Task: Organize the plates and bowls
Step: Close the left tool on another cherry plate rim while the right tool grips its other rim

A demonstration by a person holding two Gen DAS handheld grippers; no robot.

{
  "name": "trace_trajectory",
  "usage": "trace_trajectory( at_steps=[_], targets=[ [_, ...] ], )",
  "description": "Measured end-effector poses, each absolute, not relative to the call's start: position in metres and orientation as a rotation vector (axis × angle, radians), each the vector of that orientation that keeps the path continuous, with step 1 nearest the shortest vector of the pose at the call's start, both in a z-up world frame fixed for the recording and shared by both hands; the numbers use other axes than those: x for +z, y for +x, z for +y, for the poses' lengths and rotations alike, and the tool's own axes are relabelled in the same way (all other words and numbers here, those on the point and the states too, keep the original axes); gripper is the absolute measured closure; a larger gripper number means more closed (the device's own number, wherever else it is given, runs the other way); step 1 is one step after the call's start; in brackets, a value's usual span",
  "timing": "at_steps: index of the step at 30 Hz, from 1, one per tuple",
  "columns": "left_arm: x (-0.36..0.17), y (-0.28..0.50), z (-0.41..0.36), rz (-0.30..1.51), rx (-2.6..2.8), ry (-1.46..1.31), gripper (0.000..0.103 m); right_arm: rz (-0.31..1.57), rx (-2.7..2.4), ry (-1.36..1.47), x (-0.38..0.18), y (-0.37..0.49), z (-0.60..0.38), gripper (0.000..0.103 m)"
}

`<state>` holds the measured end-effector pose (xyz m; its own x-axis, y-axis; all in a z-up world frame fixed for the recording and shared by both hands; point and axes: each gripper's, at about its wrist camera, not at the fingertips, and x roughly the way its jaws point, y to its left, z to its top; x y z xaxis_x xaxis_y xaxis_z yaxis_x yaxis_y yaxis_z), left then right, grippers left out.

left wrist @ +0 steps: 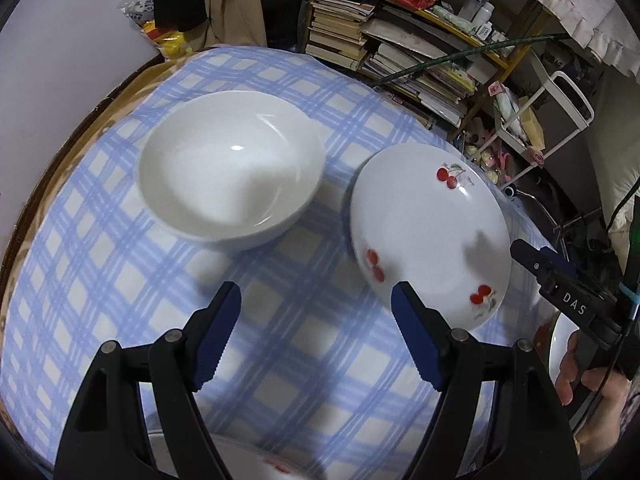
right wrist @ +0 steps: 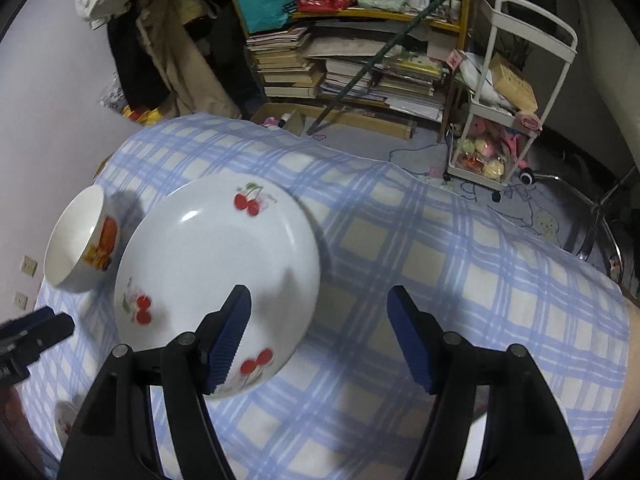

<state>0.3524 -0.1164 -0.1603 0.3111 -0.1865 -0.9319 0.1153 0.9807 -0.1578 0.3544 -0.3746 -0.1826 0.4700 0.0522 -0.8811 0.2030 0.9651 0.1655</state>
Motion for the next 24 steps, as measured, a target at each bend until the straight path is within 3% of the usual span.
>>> trace_trajectory(
  at_steps=[3, 5, 7, 12, 13, 14, 16, 21, 24],
  targets=[
    [-0.169, 0.357, -0.127, 1.252, -0.213, -0.082, 0.026, 1.084, -0.059, 0.281, -0.183, 0.366, -0.383, 0.033],
    [-0.173, 0.359, -0.135, 1.255, -0.226, -0.081, 0.026, 1.120, -0.049, 0.280, -0.186, 0.376, -0.385, 0.045],
    [-0.176, 0.360, -0.142, 1.242, -0.227, -0.078, 0.026, 1.143, -0.034, 0.285, -0.189, 0.382, -0.386, 0.050],
    [-0.184, 0.361, -0.154, 1.222, -0.239, -0.066, 0.029, 1.191, -0.068, 0.311, -0.204, 0.395, -0.393, 0.051],
    [-0.185, 0.362, -0.154, 1.221, -0.242, -0.072, 0.034, 1.199, -0.065, 0.326, -0.209, 0.397, -0.394, 0.055],
    [-0.187, 0.365, -0.155, 1.229, -0.242, -0.073, 0.049, 1.203, -0.065, 0.336, -0.212, 0.397, -0.395, 0.064],
    [-0.194, 0.369, -0.157, 1.265, -0.229, -0.065, 0.067, 1.209, -0.036, 0.364, -0.218, 0.398, -0.395, 0.072],
    [-0.206, 0.381, -0.156, 1.300, -0.214, -0.143, 0.070, 1.207, 0.012, 0.430, -0.224, 0.398, -0.392, 0.091],
    [-0.217, 0.389, -0.157, 1.340, -0.217, -0.178, 0.074, 1.214, -0.002, 0.410, -0.225, 0.400, -0.387, 0.090]
  ],
)
